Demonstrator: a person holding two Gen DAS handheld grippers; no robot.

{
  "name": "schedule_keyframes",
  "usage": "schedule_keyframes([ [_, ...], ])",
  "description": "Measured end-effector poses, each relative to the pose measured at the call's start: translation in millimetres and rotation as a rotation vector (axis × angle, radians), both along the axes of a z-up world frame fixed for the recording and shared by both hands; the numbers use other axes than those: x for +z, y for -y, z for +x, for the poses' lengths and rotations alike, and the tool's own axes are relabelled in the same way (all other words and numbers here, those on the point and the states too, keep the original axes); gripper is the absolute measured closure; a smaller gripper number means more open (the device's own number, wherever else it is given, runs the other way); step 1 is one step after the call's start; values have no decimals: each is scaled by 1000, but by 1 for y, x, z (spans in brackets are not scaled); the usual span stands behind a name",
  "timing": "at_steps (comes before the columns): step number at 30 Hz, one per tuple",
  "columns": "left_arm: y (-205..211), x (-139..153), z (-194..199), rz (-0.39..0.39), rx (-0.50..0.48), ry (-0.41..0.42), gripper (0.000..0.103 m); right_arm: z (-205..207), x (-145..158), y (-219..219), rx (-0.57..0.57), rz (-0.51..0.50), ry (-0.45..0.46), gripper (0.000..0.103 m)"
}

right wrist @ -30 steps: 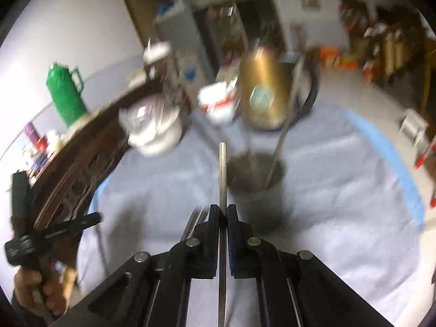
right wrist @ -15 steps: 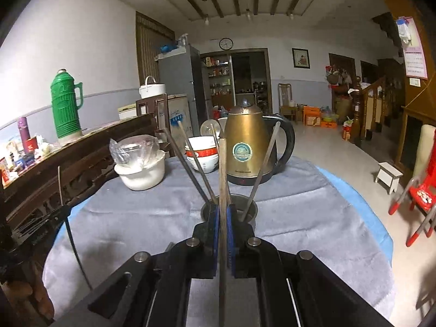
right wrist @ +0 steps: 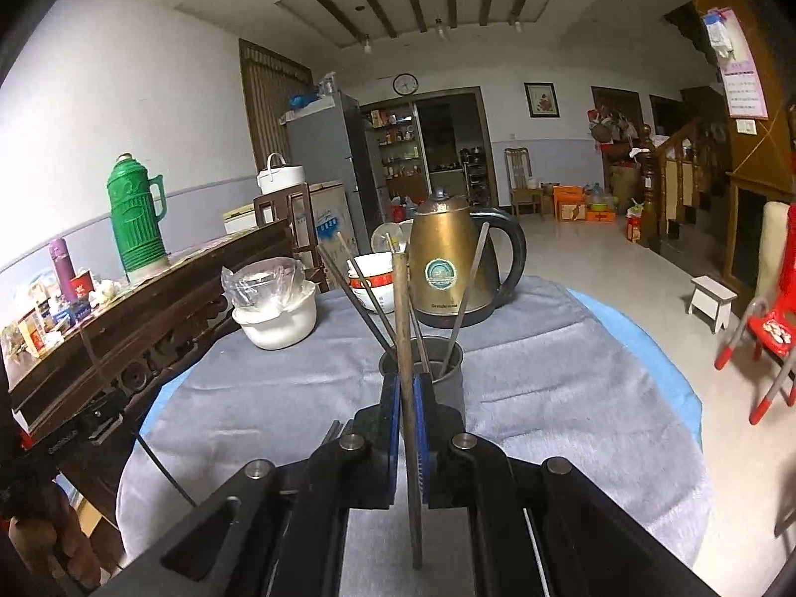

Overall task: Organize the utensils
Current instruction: 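Lift both held chopsticks up toward the grey cup, then lower the right gripper's chopstick into the grey cup while the left gripper inserts its own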

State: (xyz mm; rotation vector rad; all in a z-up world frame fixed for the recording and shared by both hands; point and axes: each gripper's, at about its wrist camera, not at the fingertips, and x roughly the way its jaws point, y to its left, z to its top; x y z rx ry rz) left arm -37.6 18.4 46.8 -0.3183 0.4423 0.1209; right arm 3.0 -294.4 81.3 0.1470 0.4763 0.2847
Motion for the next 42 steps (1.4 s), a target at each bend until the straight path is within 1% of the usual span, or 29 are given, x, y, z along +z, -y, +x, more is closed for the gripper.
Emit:
schedule_keyframes([
  [4, -5, 12, 5, -86, -23, 21, 97, 4, 14, 7, -15, 58, 35, 97],
  [5, -8, 16, 7, -125, -36, 26, 97, 3, 16, 10, -17, 76, 41, 97],
  [7, -11, 19, 10, -169, -44, 31, 97, 2, 20, 13, -21, 94, 50, 97],
  [10, -11, 23, 11, -173, -42, 39, 97, 0, 20, 14, -20, 95, 52, 97],
  [15, -10, 26, 14, -216, -58, 37, 97, -1, 17, 19, -23, 124, 33, 97],
  [17, -10, 33, 16, -251, -75, 51, 97, 0, 22, 24, -24, 154, 34, 97],
  [20, -10, 46, 21, -289, -90, 84, 97, 0, 32, 30, -29, 173, 61, 97],
  [24, -5, 61, 29, -298, -107, 120, 97, 0, 45, 35, -36, 183, 98, 97],
  [34, 17, 91, 58, -297, -156, 180, 97, 12, 64, 39, -46, 190, 155, 97],
  [38, 29, 98, 75, -297, -182, 186, 97, 23, 70, 40, -69, 191, 194, 97],
  [42, 48, 101, 98, -270, -209, 186, 97, 40, 70, 37, -91, 180, 210, 97],
])
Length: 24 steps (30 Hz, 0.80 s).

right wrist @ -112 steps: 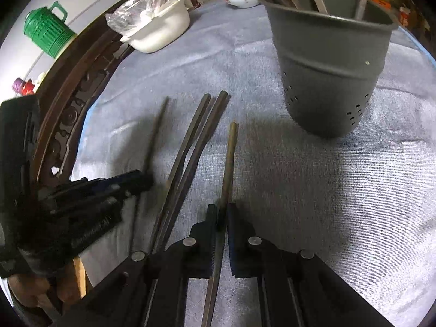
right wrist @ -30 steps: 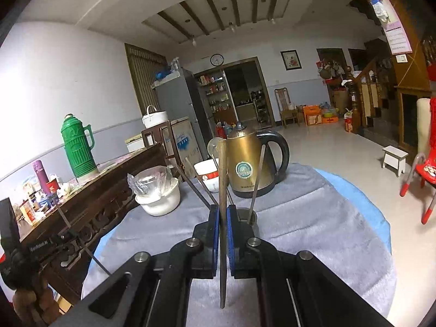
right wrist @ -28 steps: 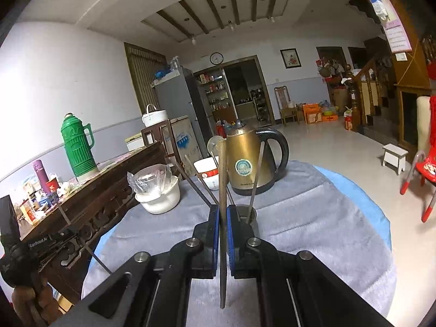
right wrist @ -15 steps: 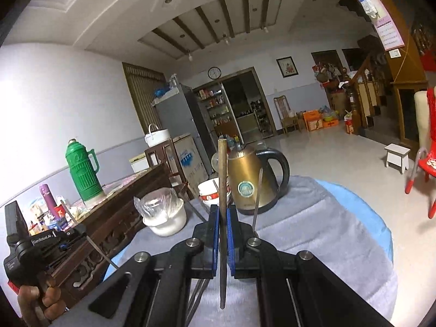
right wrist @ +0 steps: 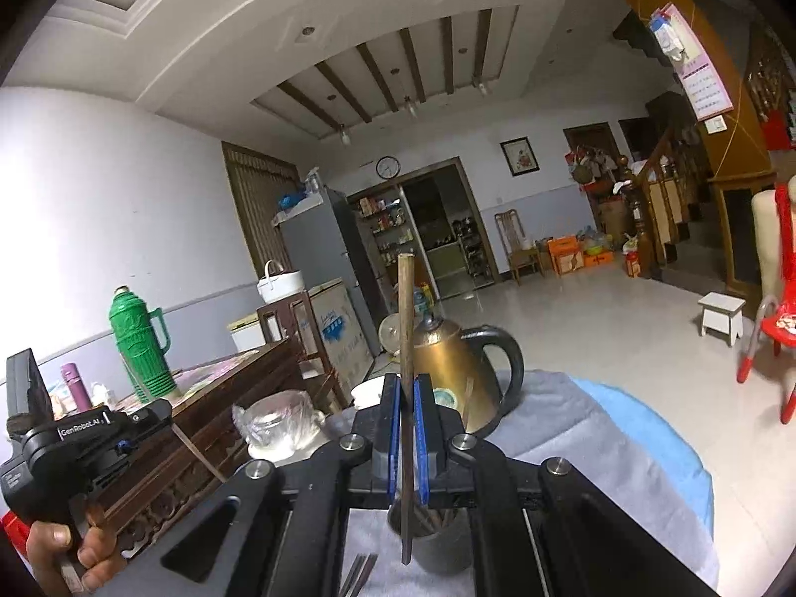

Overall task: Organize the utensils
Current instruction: 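Lower the right gripper's chopstick into the grey cup while the left gripper inserts its own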

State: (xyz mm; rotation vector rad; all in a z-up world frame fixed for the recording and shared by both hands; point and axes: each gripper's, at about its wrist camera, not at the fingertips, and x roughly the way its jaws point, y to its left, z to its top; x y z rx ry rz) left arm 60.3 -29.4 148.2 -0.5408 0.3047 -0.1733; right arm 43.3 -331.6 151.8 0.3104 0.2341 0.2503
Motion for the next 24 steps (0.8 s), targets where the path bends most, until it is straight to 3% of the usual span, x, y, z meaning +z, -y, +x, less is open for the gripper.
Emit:
schedule_keyframes([
  [9, 34, -7, 45, 63, -38, -27, 97, 45, -9, -11, -3, -54, -32, 97],
  [24, 60, -52, 85, 140, -80, -137, 97, 89, -51, -10, 33, -63, -176, 97],
])
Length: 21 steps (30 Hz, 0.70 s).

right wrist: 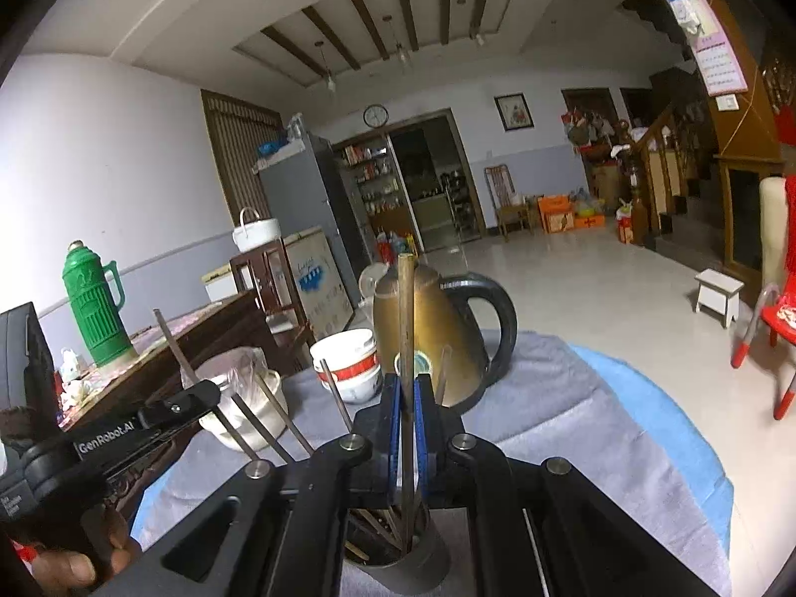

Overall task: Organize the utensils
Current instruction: 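Lower the right gripper's chopstick into the grey cup while the left gripper inserts its own, then open both grippers over the cup and pull back toward the chopsticks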

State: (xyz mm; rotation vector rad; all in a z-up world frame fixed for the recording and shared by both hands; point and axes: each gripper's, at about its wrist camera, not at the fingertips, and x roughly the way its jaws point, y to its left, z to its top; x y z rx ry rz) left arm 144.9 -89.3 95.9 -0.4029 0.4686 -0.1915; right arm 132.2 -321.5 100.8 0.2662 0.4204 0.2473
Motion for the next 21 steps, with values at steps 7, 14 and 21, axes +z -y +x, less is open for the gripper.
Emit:
schedule_keyframes([
  [7, 6, -14, 4, 20, -20, -52, 97, 11, -18, -8, 28, 4, -84, 97],
  [14, -11, 3, -14, -2, 19, -58, 62, 2, -4, -3, -31, -14, -93, 76],
  [21, -51, 32, -70, 18, 104, 50, 28, -53, 38, 7, -65, -6, 36, 25],
])
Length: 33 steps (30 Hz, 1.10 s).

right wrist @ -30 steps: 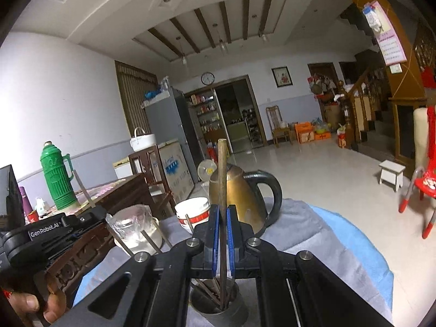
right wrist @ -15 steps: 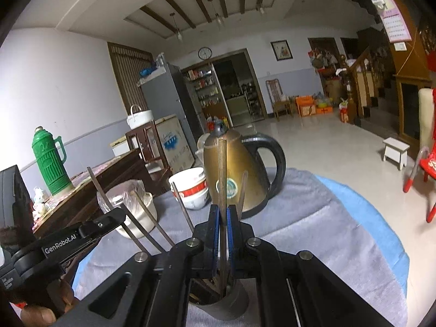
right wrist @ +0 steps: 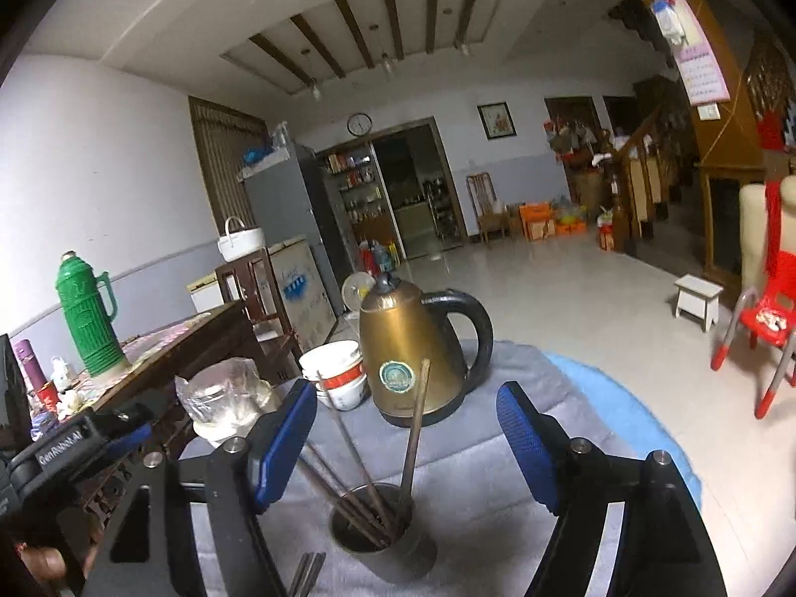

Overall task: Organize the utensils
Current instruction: 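Open both grippers over the cup and pull back toward the chopsticks, then grasp a dark chopstick with the right gripper while the left gripper grasps another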

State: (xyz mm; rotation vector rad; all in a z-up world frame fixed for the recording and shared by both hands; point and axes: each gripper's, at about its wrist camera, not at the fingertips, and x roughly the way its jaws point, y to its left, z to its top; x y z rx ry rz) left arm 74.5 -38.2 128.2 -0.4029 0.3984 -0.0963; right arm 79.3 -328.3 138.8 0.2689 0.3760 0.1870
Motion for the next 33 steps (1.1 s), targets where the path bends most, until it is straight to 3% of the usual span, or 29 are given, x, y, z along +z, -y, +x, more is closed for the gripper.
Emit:
schedule_keyframes([
  [2, -12, -7, -15, 45, 40, -18, 17, -13, -2, -1, 14, 6, -11, 24],
  [6, -29, -47, -32, 141, 90, -138, 14, -18, -32, -14, 78, -3, -134, 24],
  [10, -41, -111, -39, 176, 97, -361, 14, -11, -101, -39, 198, -14, -400, 25],
  [13, -45, -147, -43, 203, 96, -499, 14, -14, -142, -56, 267, -19, -540, 25],
  [16, -49, -168, -51, 198, 96, -564, 14, -20, -170, -66, 308, 3, -635, 25],
  [21, -45, -184, -57, 237, 98, -617, 14, -29, -191, -74, 317, -9, -686, 25],
  [29, -41, -203, -49, 248, 81, -721, 14, -29, -193, -86, 302, -120, -699, 25],
  [33, -35, -205, -49, 293, 78, -721, 14, -31, -194, -91, 299, -154, -699, 25],
])
